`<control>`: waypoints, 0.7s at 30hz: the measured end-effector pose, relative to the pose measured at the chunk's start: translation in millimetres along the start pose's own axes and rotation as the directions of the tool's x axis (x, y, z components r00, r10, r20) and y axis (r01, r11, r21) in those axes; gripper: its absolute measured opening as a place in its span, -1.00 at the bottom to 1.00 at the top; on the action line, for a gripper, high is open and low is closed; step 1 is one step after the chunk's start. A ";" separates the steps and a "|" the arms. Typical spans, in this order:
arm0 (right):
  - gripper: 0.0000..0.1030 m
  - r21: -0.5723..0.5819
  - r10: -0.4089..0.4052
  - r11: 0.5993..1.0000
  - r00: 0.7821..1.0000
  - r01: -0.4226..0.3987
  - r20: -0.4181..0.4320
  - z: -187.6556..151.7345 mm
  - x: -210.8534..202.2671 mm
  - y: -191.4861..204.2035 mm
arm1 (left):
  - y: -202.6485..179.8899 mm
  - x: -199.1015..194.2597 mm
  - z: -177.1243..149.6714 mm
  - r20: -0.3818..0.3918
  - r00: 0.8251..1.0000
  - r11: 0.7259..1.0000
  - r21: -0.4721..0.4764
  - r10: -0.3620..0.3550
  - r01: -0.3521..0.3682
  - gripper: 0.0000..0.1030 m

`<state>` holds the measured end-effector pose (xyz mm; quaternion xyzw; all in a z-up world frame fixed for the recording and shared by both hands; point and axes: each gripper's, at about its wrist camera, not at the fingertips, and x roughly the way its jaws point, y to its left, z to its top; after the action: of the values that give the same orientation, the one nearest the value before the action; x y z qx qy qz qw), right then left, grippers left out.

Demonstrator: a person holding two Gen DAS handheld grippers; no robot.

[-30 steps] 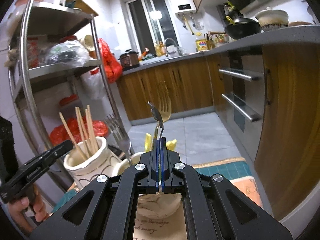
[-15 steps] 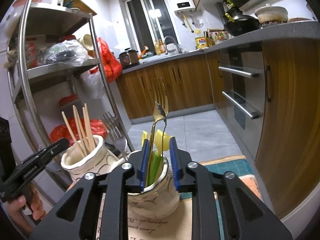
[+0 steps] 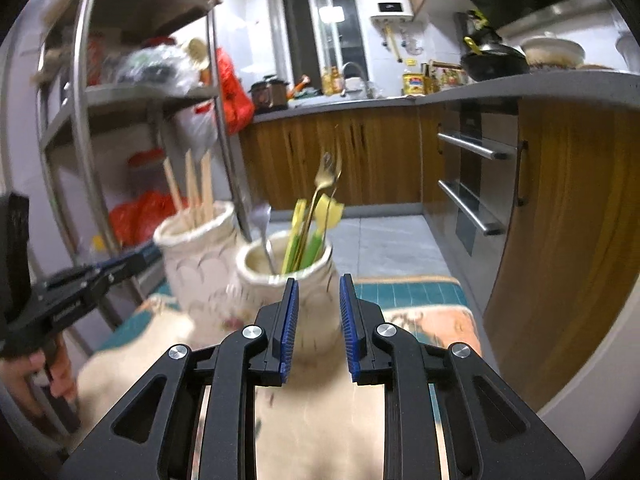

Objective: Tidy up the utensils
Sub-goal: 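Open both tools and withdraw them from the holders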

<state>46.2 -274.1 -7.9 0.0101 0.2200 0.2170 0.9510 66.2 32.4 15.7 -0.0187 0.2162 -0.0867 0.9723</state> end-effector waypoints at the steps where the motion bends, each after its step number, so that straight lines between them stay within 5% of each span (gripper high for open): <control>1: -0.57 -0.010 0.004 1.000 1.000 -0.004 -0.006 -4.2 -2.9 1.3 | -2.3 -1.3 -3.3 -0.007 1.000 1.000 -0.002 -0.004 0.004 -0.88; 5: -0.57 -0.025 0.012 1.000 1.000 -0.013 -0.012 -13.7 -6.2 2.4 | -12.4 -3.5 -15.4 -0.020 1.000 1.000 0.011 0.002 -0.002 -0.88; 7: -0.57 -0.046 0.003 0.999 1.000 -0.004 -0.008 -16.4 -3.9 3.5 | -15.6 -1.6 -20.6 -0.012 1.000 1.000 0.016 0.014 -0.014 -0.72; 9: -0.40 -0.060 -0.004 0.998 1.000 0.004 0.009 -17.8 -4.5 1.1 | -18.4 0.9 -22.2 -0.010 0.999 0.999 0.025 0.043 -0.043 -0.04; 11: 0.12 -0.067 -0.008 0.998 0.999 0.010 0.041 -18.3 -8.2 -0.5 | -15.7 -6.1 -21.1 0.038 0.999 0.999 -0.001 0.035 -0.035 0.18; 14: 0.46 -0.074 -0.017 0.997 0.996 0.023 0.082 -18.6 -12.5 -4.7 | -13.5 -10.4 -20.3 0.081 0.995 0.998 -0.006 0.062 -0.062 0.38; 21: 0.76 -0.068 -0.008 0.998 0.993 0.016 0.120 -16.9 -17.2 -8.2 | -17.2 -15.2 -16.8 0.120 0.990 0.997 0.017 0.072 -0.074 0.78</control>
<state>28.5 -290.0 -16.9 -0.0110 0.1551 0.2178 0.9635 42.8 18.2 8.2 -0.0054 0.1572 -0.0521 0.9862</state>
